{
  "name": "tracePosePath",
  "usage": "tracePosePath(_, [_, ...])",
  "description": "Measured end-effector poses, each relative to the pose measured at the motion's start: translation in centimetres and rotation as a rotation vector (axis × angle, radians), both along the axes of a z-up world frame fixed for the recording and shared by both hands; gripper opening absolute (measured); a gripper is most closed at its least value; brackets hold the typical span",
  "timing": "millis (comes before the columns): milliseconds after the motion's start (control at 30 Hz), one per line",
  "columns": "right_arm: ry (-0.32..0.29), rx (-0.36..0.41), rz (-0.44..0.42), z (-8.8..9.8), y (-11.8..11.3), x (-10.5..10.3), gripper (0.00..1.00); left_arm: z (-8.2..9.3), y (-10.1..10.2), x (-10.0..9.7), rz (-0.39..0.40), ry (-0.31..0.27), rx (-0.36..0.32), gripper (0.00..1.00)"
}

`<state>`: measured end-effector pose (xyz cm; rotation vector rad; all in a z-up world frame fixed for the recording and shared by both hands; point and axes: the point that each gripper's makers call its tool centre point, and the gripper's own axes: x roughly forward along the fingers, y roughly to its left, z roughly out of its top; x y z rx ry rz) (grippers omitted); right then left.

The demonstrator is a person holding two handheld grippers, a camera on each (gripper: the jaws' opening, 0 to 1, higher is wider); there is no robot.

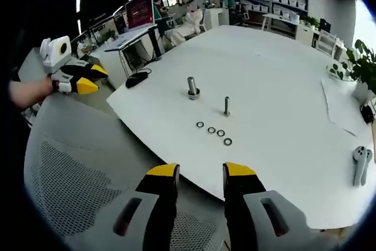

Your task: Place the washer onto the threaded stud by aligning its center hole with the stud, sliding it down to the base, and recovering from edge contact or off-axis alignment until the washer reaches the visible bottom stop.

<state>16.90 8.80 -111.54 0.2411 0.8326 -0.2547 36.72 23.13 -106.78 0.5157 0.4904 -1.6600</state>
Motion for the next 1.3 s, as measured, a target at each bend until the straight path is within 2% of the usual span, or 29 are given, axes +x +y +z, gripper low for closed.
tracePosePath(33, [0.005, -0.013, 0.016, -0.3, -0.5, 0.1, 0.32, -0.3, 0.2, 0.4, 0.007, -0.034, 0.023, 0.26])
tracePosePath(133, [0.032, -0.019, 0.051, -0.8, -1.4, 0.5, 0.32, -0.4, 0.1, 0.1, 0.004, -0.024, 0.014, 0.25])
tracePosePath(333, [0.009, -0.005, 0.057, -1.7, -4.0, 2.2, 0.32, -0.1, 0.1, 0.0, 0.000, -0.008, 0.000, 0.24])
tracePosePath(400, [0.004, -0.007, 0.064, -2.1, -4.6, 2.7, 0.32, -0.4, 0.2, 0.2, 0.009, -0.014, 0.015, 0.24])
tracePosePath(467, [-0.035, -0.013, 0.069, -2.0, -5.0, 3.4, 0.32, -0.6, 0.2, 0.6, 0.020, -0.026, 0.018, 0.23])
tracePosePath(567, [-0.027, -0.005, 0.107, -3.1, -5.4, 3.8, 0.32, -0.4, 0.2, 1.1, 0.041, -0.028, 0.011, 0.23])
tracePosePath(733, [0.032, -0.014, 0.188, -5.6, -5.8, 4.1, 0.32, -0.5, 0.4, 1.9, 0.077, -0.056, 0.019, 0.22])
tracePosePath(867, [0.048, -0.001, 0.193, -6.7, -6.4, 4.4, 0.32, -0.4, 0.3, 2.0, 0.096, -0.053, 0.017, 0.22])
tracePosePath(1067, [0.054, -0.012, 0.220, -7.1, -6.6, 5.0, 0.32, -0.6, 0.4, 1.7, 0.098, -0.038, 0.036, 0.22])
tracePosePath(1100, [0.050, -0.008, 0.223, -7.6, -6.9, 5.2, 0.32, -0.7, 0.4, 1.6, 0.100, -0.033, 0.041, 0.22])
tracePosePath(1167, [0.031, 0.003, 0.225, -7.3, -6.5, 5.3, 0.32, -1.1, 0.6, 1.7, 0.101, -0.025, 0.061, 0.22])
tracePosePath(1300, [0.047, 0.007, 0.251, -8.4, -6.6, 5.6, 0.32, -1.4, 0.6, 1.6, 0.099, -0.031, 0.080, 0.22])
